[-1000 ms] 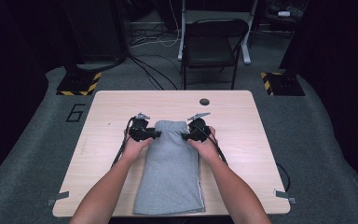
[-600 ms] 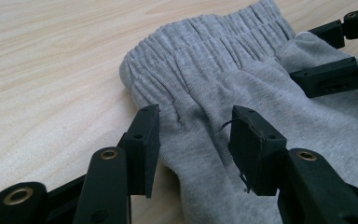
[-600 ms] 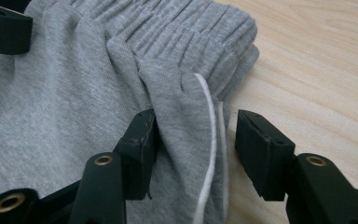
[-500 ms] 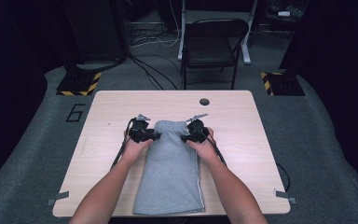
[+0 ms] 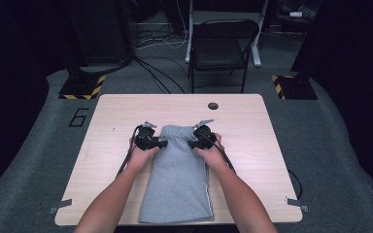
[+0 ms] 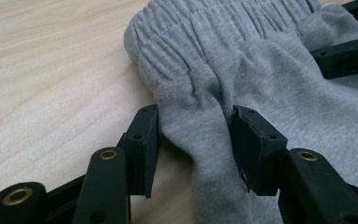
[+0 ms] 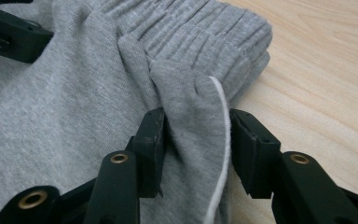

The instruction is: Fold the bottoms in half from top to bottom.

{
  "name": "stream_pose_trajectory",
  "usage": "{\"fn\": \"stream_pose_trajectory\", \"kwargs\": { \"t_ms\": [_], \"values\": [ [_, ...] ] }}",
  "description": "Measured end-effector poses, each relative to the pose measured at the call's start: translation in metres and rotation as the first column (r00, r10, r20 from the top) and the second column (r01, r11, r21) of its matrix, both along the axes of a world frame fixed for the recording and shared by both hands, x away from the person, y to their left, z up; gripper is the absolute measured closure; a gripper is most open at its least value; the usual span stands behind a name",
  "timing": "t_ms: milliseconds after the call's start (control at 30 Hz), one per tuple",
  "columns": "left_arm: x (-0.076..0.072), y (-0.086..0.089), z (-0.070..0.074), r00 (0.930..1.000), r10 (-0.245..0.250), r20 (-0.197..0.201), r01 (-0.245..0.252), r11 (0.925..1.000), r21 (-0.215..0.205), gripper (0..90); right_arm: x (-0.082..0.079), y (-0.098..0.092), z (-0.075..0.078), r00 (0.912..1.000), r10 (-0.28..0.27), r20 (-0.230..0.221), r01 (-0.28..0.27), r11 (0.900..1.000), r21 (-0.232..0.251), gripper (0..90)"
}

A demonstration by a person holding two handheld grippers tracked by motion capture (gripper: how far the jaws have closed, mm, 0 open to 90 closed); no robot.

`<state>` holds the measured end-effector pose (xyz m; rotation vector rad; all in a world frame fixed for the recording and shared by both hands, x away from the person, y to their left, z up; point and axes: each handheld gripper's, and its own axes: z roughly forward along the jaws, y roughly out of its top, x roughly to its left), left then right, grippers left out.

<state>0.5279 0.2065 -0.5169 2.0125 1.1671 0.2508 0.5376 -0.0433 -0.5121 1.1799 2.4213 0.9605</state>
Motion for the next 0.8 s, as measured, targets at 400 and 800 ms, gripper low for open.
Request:
{"fn": "stream_pose_trajectory", "kwargs": {
  "t_ms": [400, 800],
  "values": [
    [-0.0006, -0.0025, -0.0007, 0.9997, -0.024, -0.005, 0.024, 0.9997, 0.004, 70.1, -0.0034, 0.0036, 0.0006, 0.9999, -0.002, -0.013, 0.002, 1.0, 0.013, 74.5],
    [-0.0012, -0.0043, 0.0017, 0.9994, -0.036, 0.002, 0.035, 0.9987, 0.037, 81.8, -0.0048, 0.0083, 0.0039, 0.9997, -0.011, -0.022, 0.011, 1.0, -0.006, 83.6]
  ]
}}
